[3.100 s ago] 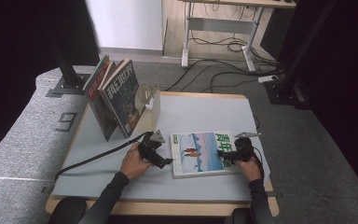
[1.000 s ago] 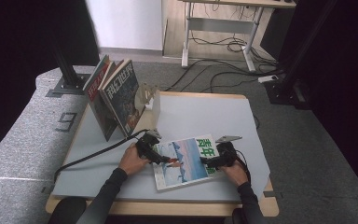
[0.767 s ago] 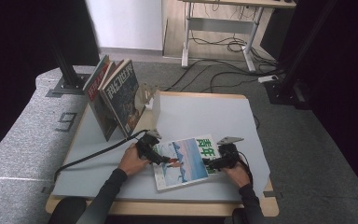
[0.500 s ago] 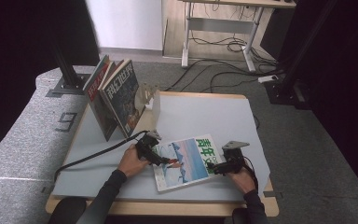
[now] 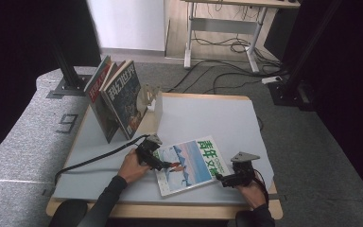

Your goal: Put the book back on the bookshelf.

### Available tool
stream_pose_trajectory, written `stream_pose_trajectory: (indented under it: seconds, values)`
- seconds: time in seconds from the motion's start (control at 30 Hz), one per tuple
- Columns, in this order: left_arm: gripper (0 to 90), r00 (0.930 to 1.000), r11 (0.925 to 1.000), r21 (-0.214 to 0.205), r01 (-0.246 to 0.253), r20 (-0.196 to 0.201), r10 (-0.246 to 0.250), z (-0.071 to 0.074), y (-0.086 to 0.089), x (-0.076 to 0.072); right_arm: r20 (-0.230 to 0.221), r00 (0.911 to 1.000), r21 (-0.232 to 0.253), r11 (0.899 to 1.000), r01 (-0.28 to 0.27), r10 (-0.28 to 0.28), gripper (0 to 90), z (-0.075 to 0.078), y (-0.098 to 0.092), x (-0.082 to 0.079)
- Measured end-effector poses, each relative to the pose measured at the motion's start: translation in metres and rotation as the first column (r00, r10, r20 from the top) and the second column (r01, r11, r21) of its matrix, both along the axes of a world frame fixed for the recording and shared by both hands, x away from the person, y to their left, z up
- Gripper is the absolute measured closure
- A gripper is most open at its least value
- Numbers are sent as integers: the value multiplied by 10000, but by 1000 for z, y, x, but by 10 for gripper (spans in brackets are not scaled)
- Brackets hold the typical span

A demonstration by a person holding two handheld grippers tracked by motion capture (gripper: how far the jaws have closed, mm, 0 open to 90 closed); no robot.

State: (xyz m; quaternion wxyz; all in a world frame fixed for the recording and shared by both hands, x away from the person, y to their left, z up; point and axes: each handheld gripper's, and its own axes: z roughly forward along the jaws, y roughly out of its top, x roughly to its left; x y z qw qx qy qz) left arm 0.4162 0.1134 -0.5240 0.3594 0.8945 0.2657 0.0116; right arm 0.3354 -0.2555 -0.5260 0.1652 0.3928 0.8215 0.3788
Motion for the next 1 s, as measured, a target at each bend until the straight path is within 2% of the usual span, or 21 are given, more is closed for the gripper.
stream_pose_trajectory:
  seconds: [0.2, 0.3, 0.4, 0.63, 0.83, 1.0]
  values:
    - [0, 10000, 10000, -42, -33, 19, 33, 0, 2, -4, 23, 9999, -39, 9999, -127, 127, 0, 0, -2, -7]
    - [0, 10000, 10000, -73, -27, 19, 27, -1, 3, -6, -193, 9992, -384, 9986, -355, 347, 0, -3, -2, -10]
    - [0, 10000, 9999, -107, -38, 26, 38, -1, 4, -8, -253, 9992, -381, 9987, -329, 319, 0, -6, -2, -11]
    - [0, 10000, 10000, -41, 27, -52, -27, 0, 8, -15, -73, 9997, -367, 9991, -226, 224, 0, -5, -3, -7]
    - [0, 9998, 10000, 19, 96, -144, -96, 0, 13, -22, 194, 9997, -618, 9980, -106, 118, 0, -4, -2, -2]
    - [0, 9998, 9999, 10, 121, -154, -121, 0, 17, -29, 204, 9998, -587, 9983, 18, -6, 0, -4, -3, 6]
